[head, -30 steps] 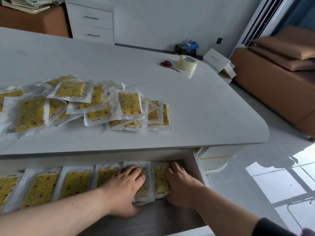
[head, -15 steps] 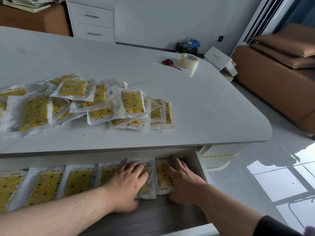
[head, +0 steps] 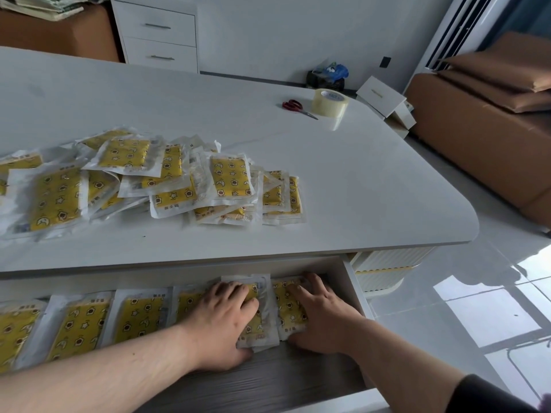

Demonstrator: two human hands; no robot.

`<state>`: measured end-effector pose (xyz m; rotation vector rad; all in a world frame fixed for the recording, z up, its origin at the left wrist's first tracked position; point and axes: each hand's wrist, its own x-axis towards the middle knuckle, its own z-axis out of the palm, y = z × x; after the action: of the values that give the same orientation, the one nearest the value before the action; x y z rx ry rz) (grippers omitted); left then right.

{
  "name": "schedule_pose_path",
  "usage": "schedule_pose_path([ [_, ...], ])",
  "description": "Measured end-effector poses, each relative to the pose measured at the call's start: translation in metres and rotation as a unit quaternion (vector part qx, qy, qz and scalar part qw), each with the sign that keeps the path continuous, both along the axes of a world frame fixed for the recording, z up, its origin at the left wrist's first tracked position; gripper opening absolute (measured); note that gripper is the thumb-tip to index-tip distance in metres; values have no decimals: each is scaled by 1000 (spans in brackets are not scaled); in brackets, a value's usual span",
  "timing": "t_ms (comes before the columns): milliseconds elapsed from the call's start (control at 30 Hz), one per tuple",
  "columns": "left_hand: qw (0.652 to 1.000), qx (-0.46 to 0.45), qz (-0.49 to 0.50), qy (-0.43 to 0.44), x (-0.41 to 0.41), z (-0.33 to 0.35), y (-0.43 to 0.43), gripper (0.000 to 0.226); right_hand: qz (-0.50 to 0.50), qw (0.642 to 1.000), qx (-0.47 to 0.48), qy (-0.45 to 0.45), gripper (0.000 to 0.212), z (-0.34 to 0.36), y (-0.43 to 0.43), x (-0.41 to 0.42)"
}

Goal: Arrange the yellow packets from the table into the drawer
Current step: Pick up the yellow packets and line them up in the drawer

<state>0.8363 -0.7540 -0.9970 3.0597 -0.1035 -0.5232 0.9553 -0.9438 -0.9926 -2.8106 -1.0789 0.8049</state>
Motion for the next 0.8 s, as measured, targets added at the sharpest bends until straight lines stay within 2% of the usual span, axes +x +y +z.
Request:
schedule_pose_path([
  [267,1000,7,5,-20,1,-2,-4,87,12,999,-13,-29,95,-2,1,1],
  [500,999,7,-4,-45,-4,14,-1,92,16,999,8,-41,102,8,1,-1],
  [700,982,-6,-76,-171,-26,35,8,69,78,993,-19,-84,95,28,3,-18],
  [800,979,-7,-91,-183,-45,52,14,61,114,987,-47,-103,91,32,6,-27],
])
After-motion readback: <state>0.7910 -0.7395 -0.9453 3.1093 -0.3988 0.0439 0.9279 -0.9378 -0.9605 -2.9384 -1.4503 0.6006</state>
